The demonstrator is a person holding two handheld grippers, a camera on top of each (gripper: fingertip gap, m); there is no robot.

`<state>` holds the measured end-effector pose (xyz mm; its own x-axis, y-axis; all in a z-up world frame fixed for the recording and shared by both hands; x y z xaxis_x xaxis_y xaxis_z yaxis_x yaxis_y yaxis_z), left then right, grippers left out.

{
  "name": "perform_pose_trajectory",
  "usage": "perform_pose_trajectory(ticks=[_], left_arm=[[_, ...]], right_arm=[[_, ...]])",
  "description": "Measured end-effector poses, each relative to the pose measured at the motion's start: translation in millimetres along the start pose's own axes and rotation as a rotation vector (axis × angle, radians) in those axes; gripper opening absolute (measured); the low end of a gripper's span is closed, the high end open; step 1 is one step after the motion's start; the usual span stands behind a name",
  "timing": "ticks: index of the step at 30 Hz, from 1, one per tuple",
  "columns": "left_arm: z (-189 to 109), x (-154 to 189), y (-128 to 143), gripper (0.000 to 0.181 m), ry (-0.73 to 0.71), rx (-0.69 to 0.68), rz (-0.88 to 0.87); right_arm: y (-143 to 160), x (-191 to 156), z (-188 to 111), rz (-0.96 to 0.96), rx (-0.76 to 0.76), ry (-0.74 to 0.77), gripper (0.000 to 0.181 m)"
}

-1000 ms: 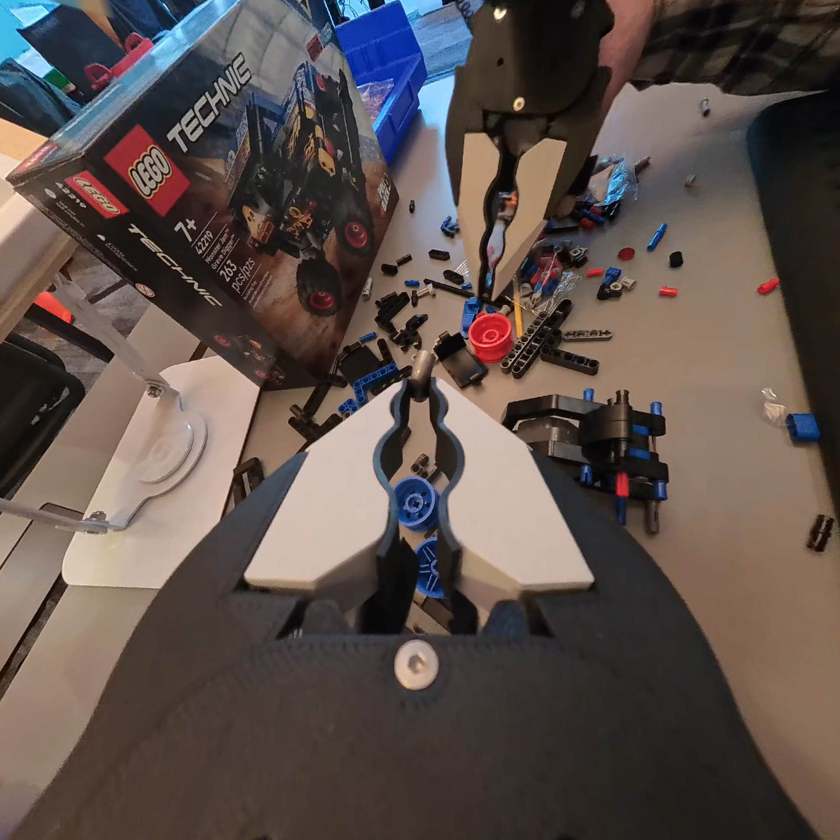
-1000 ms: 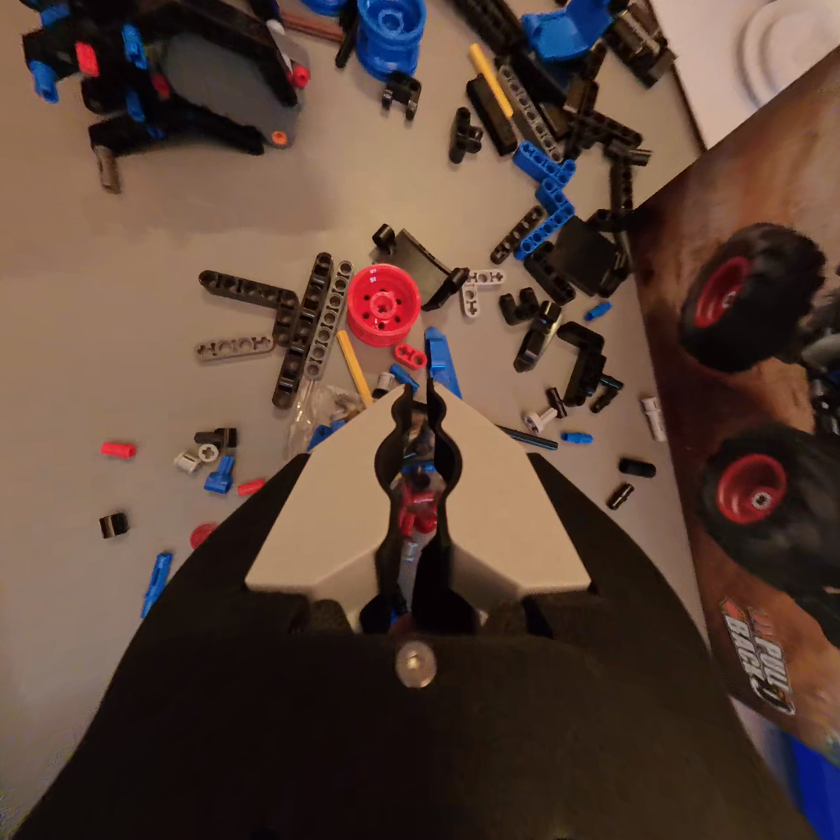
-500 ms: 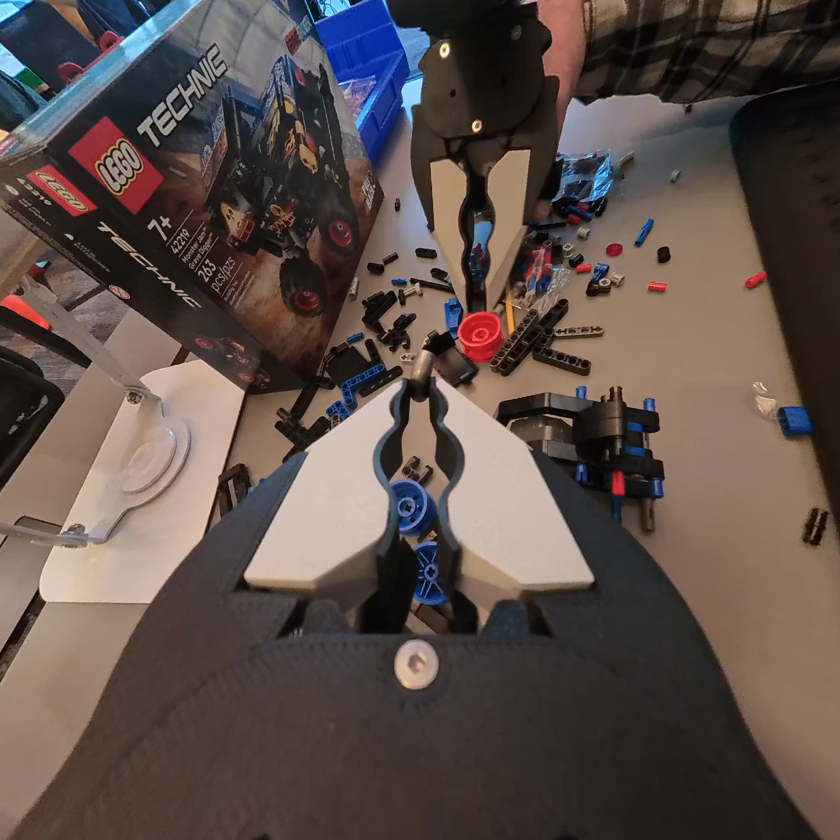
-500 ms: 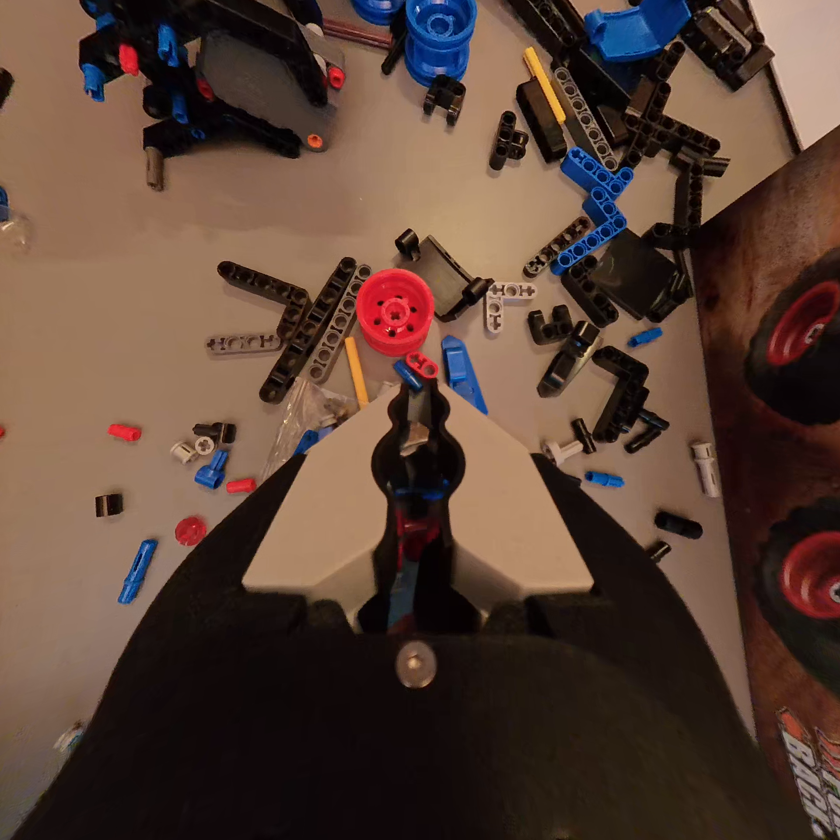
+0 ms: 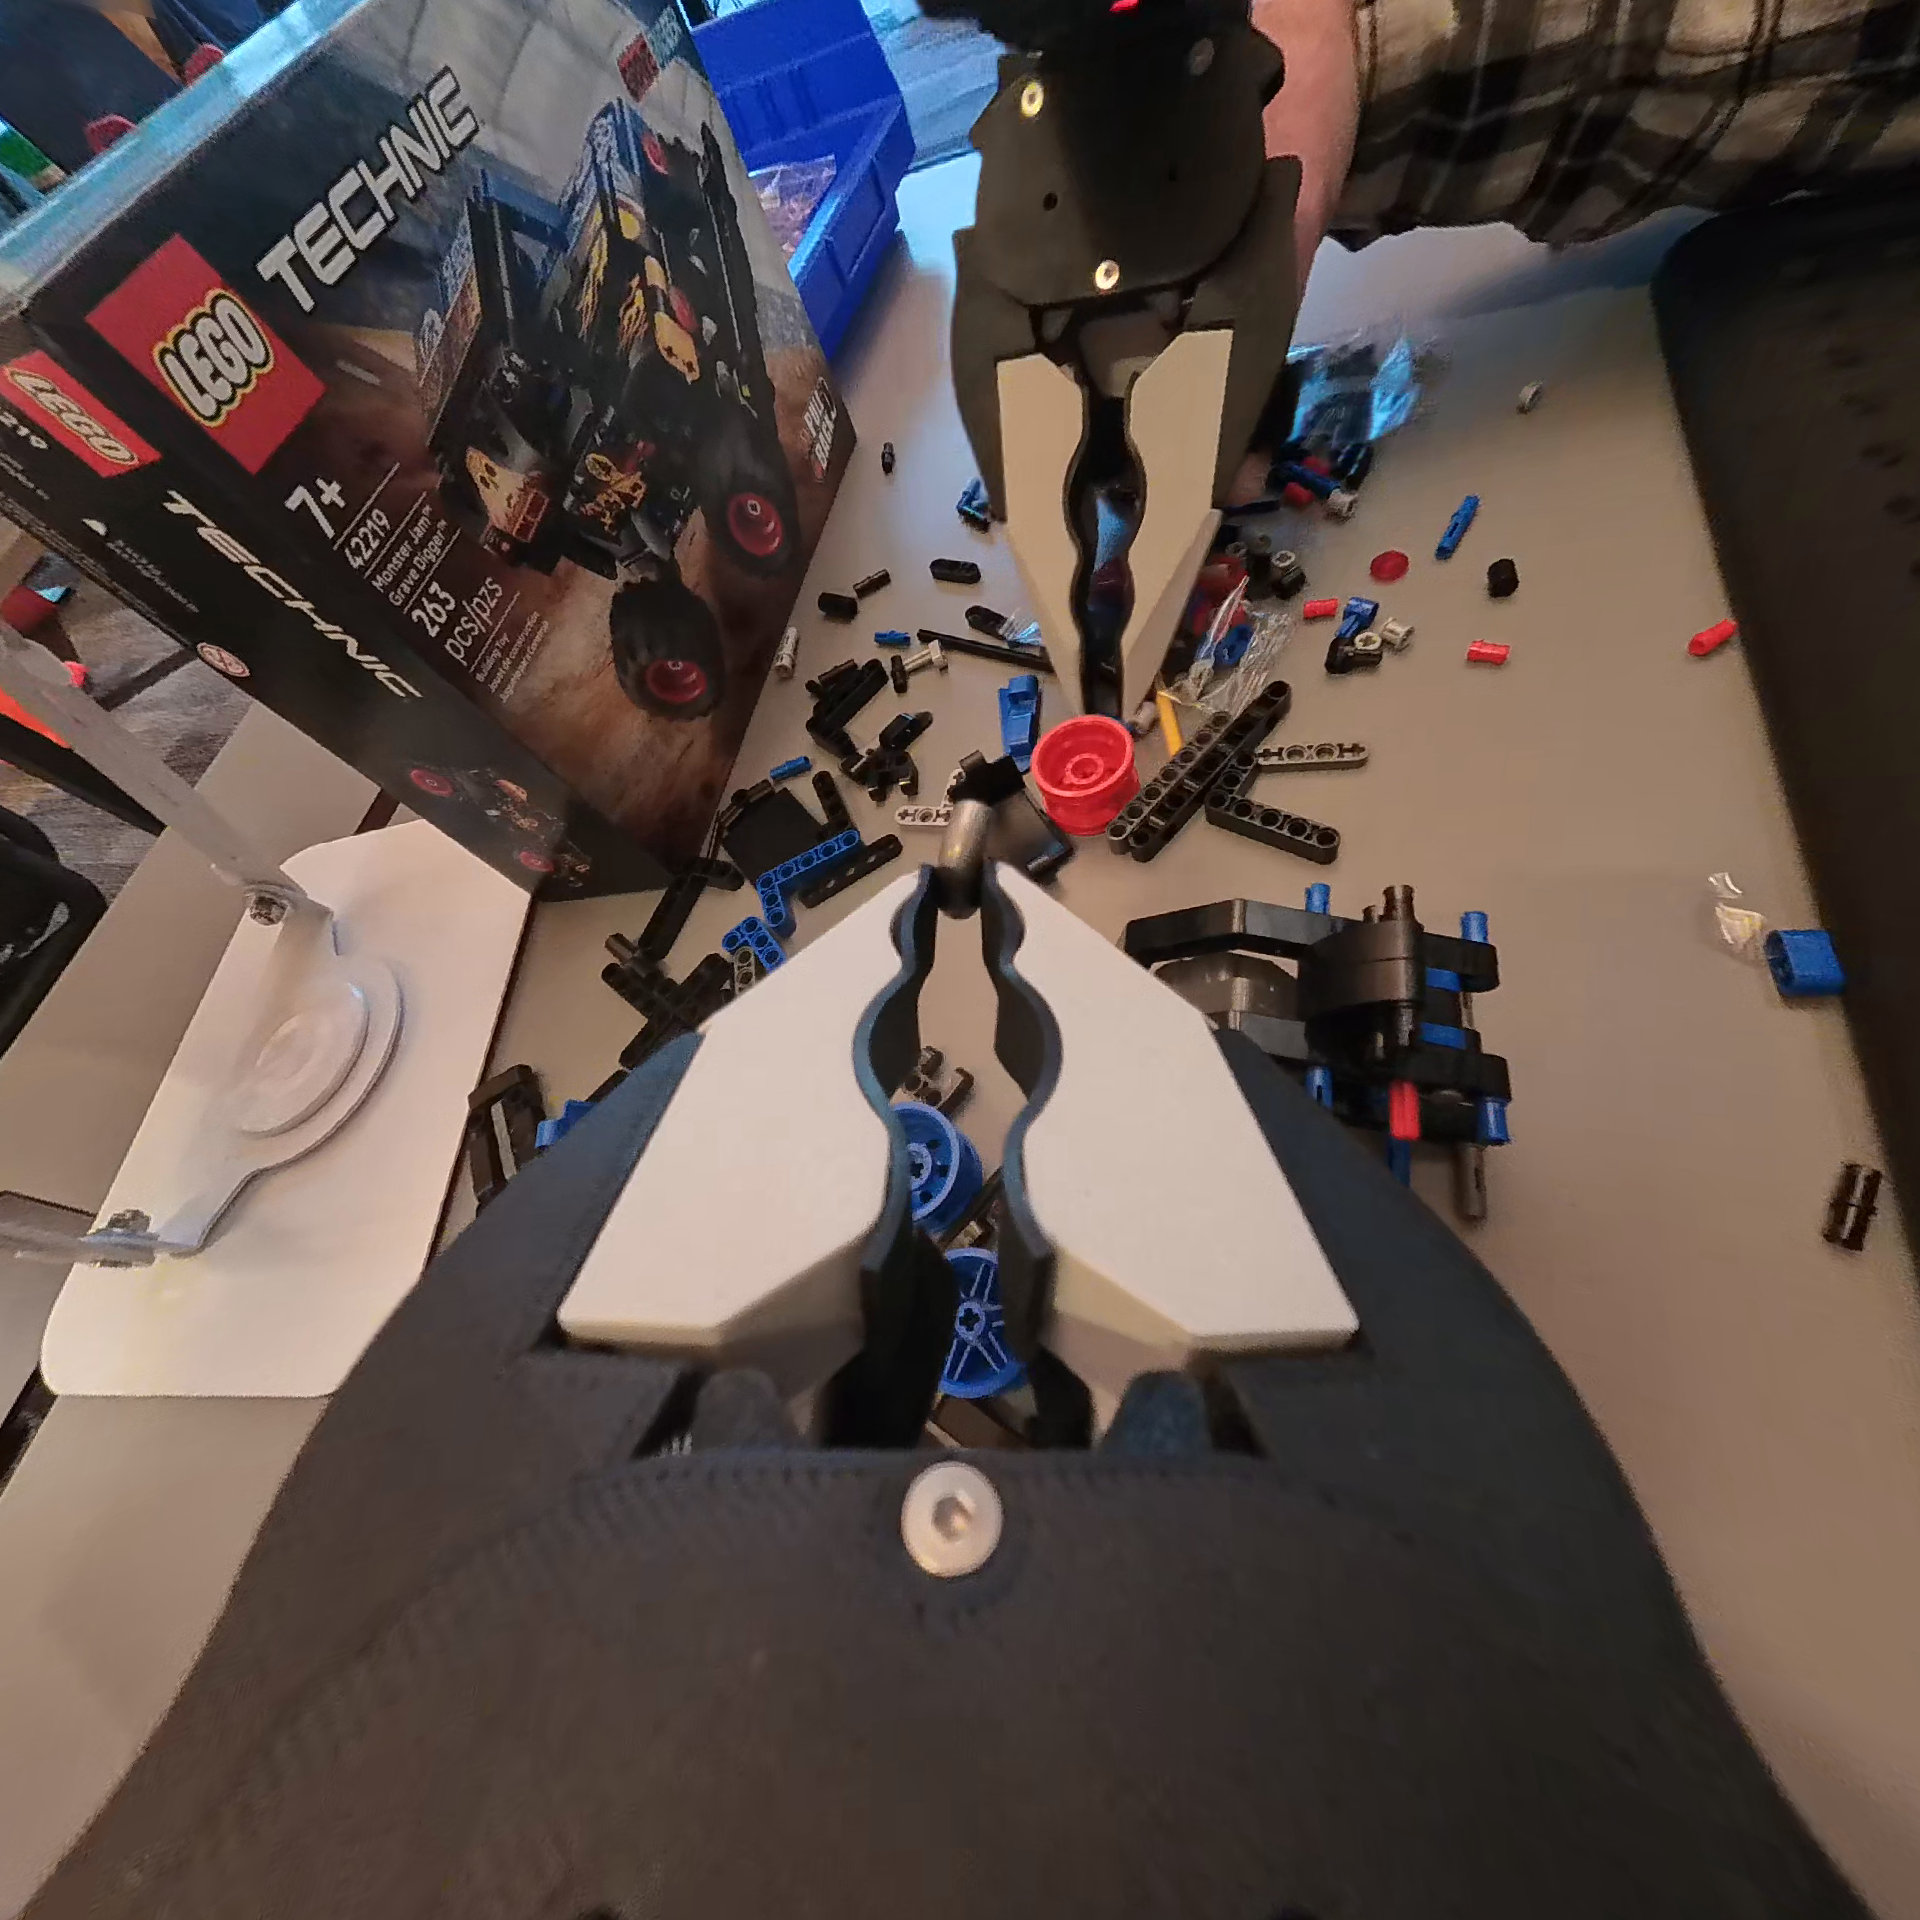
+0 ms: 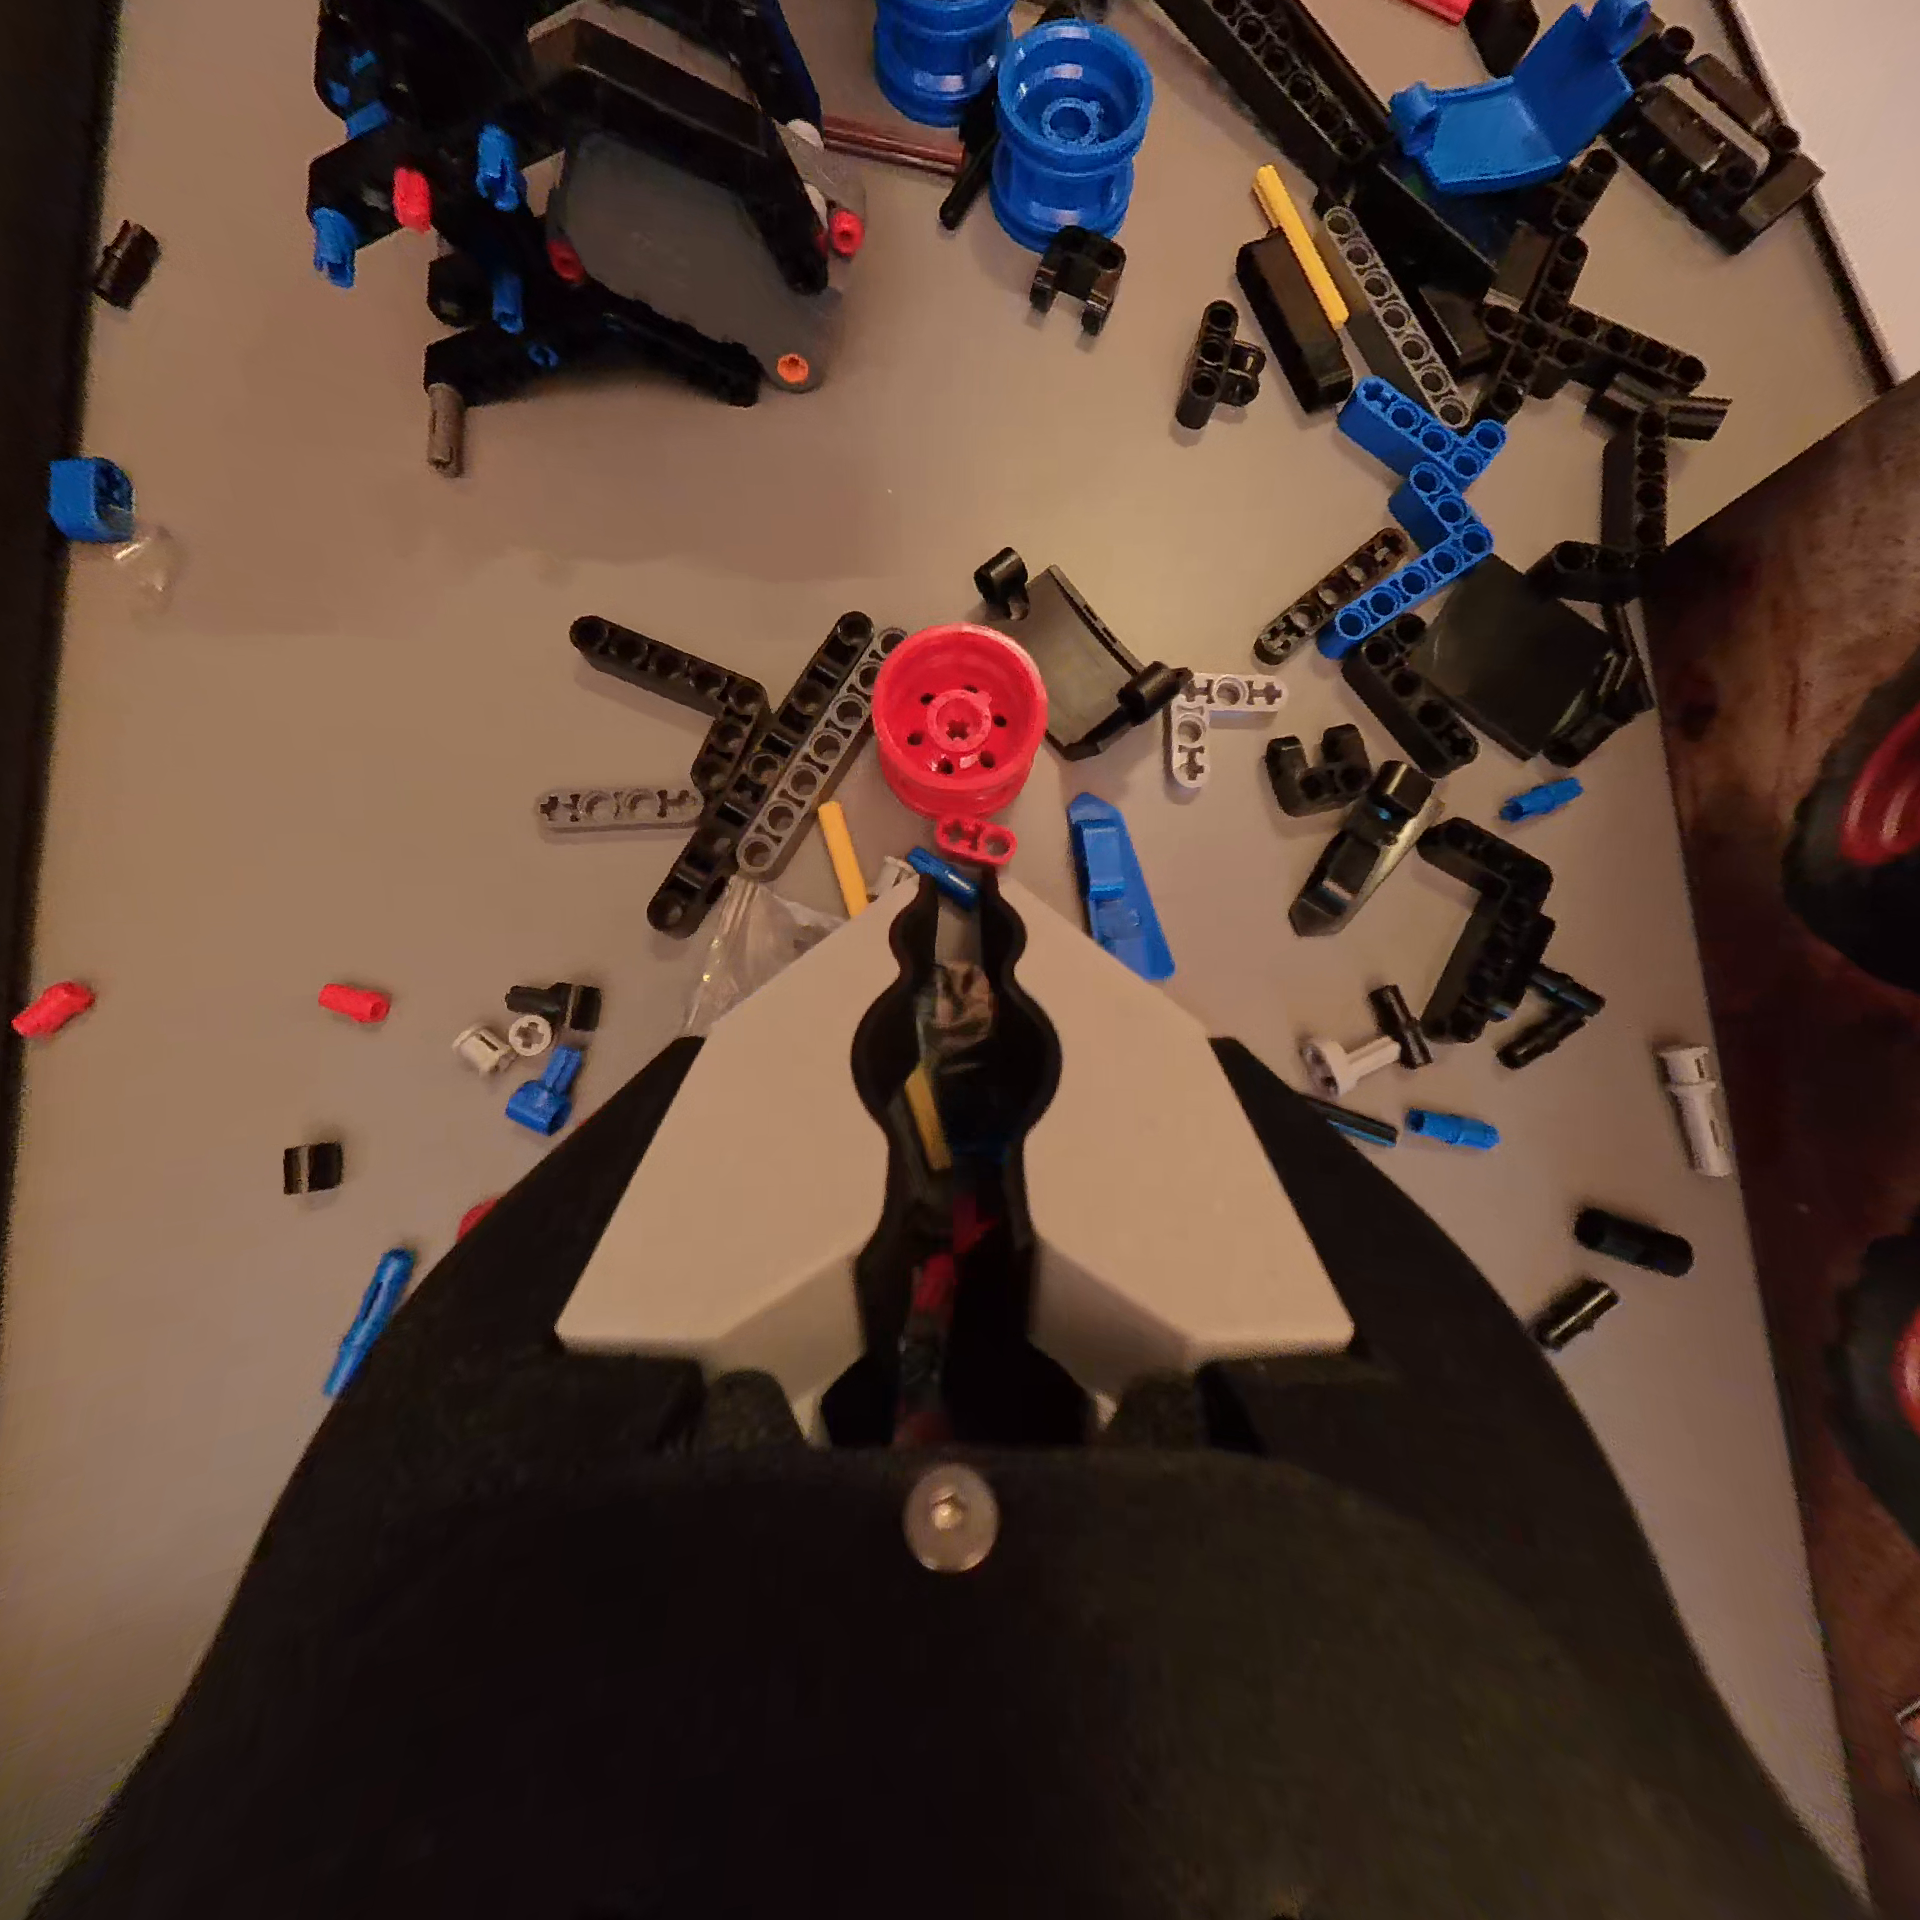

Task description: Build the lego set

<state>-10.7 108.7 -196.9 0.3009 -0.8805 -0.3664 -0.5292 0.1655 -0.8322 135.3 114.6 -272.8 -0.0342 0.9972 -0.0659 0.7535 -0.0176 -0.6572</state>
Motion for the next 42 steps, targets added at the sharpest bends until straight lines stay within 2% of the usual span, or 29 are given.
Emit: perform_pose_trajectory(ticks=[10,14,22,27,34,42], left_arm=[[0,0,0,0.006,0.002,-0.002,-0.009],[0,0,0,0.006,0.004,-0.002,-0.011],[2,1,1,0.006,0.016,-0.006,-0.023],[4,2,0,0.006,0.013,-0.002,-0.040],[8,7,-8,0.005,0.004,0.014,-0.047],[10,9,-12,0.006,-0.033,-0.018,-0.013]], right_arm=[[0,-9,-1,-0.004,-0.035,-0.005,0.014],[-1,-7,1,-0.010,-0.039,-0.029,0.003],[-2,-10,0,-0.001,-0.017,-0.032,0.002],[-22,-14,-18,0.010,0.054,0.108,0.001],[-94,-24,-26,-0.091,0.157,0.424,0.002],[-118,-33,-19,-0.275,0.057,0.622,0.002]])
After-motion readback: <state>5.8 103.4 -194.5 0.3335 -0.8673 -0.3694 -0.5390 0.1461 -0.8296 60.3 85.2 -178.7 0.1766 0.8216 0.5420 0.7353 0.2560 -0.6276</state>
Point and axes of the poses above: each gripper's, where its closed fingertips meet, z out along the fingers, y out of its underside, x = y × z across the jaws, the point moved 3 cm from there along -z, back along the fingers, and after that the axes turned 8 degrees about -y, right-handed, at the moved point
